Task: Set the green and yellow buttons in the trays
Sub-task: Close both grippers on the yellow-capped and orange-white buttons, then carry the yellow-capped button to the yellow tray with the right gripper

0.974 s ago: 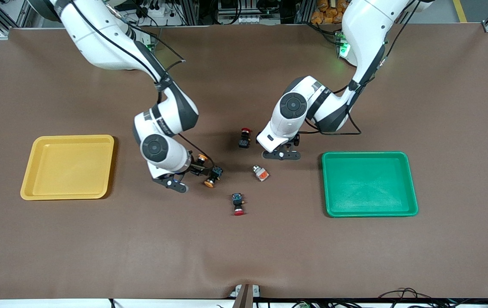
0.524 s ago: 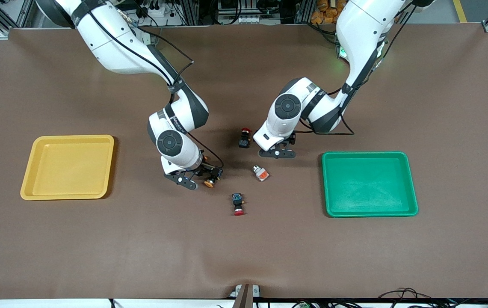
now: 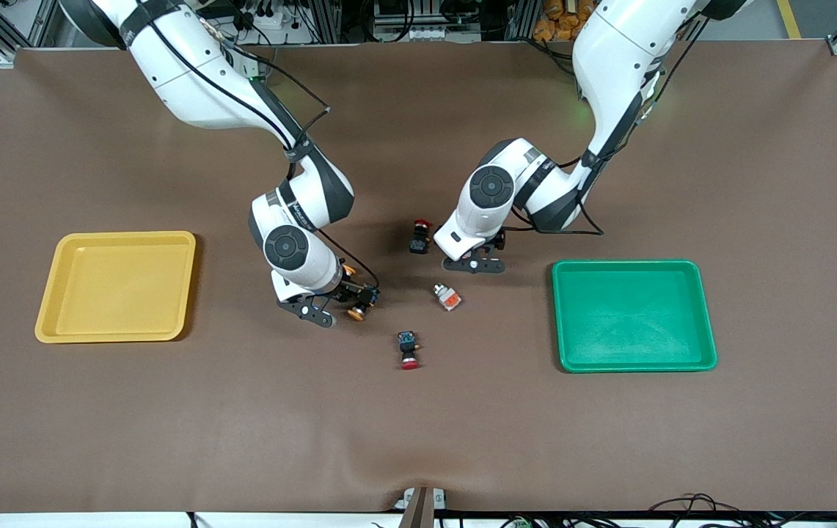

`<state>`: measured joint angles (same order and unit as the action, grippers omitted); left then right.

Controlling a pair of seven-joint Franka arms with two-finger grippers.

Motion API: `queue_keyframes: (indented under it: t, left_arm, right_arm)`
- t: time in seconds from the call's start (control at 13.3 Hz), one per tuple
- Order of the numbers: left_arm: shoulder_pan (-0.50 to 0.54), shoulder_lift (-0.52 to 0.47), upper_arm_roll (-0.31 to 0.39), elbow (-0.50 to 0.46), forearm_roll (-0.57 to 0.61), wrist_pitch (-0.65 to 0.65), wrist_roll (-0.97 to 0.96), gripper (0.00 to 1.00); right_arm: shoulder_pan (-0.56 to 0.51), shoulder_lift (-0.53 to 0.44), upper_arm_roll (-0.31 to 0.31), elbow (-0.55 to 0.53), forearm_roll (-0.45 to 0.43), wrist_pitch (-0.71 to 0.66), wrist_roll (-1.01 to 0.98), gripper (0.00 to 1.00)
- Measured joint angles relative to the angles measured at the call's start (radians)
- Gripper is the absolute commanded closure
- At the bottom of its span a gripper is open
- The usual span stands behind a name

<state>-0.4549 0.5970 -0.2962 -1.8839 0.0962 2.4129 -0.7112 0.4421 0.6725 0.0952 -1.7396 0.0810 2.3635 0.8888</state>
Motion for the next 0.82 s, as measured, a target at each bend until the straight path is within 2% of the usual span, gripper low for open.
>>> queue_keyframes:
  t: [0.07, 0.37, 0.52, 0.67, 0.82]
  left_arm:
    - [-0.001, 0.006, 0.0, 0.0, 0.004, 0.003, 0.0, 0.03]
    - [-0.001, 0.035, 0.002, -0.001, 0.027, 0.05, -0.001, 0.08]
    - [-0.001, 0.043, 0.002, -0.001, 0.029, 0.058, -0.001, 0.18]
    - [-0.001, 0.044, 0.002, -0.001, 0.031, 0.058, -0.001, 0.42]
    - [-0.001, 0.044, 0.003, -0.001, 0.036, 0.058, -0.001, 0.75]
  right_arm:
    - [0.0, 0.0, -0.002, -0.003, -0.001, 0.0, 0.0, 1.0]
    - [-0.005, -0.002, -0.006, -0.006, -0.002, -0.026, -0.034, 1.0]
    - [-0.005, -0.003, -0.006, -0.004, -0.002, -0.034, -0.042, 1.0]
    - [-0.005, -0.005, -0.006, 0.007, -0.002, -0.037, -0.044, 1.0]
    - [-0.005, -0.009, -0.006, 0.033, -0.002, -0.082, -0.044, 1.0]
